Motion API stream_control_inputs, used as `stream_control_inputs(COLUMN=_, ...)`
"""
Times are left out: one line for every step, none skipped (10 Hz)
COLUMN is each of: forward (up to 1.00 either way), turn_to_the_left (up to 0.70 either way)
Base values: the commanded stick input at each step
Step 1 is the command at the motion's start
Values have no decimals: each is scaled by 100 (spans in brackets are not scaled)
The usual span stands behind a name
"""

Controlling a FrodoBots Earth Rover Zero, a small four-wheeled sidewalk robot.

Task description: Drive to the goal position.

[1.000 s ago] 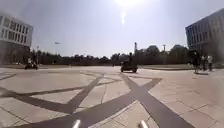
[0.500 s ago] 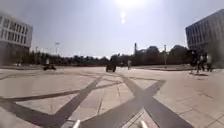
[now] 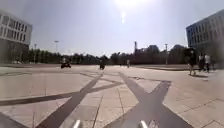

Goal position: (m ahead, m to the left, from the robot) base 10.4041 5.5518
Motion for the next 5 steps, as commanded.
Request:
stream_control_inputs(forward=70, turn_to_the_left=2)
stream_control_inputs(forward=70, turn_to_the_left=2)
stream_control_inputs(forward=70, turn_to_the_left=1)
stream_control_inputs(forward=70, turn_to_the_left=1)
stream_control_inputs(forward=70, turn_to_the_left=2)
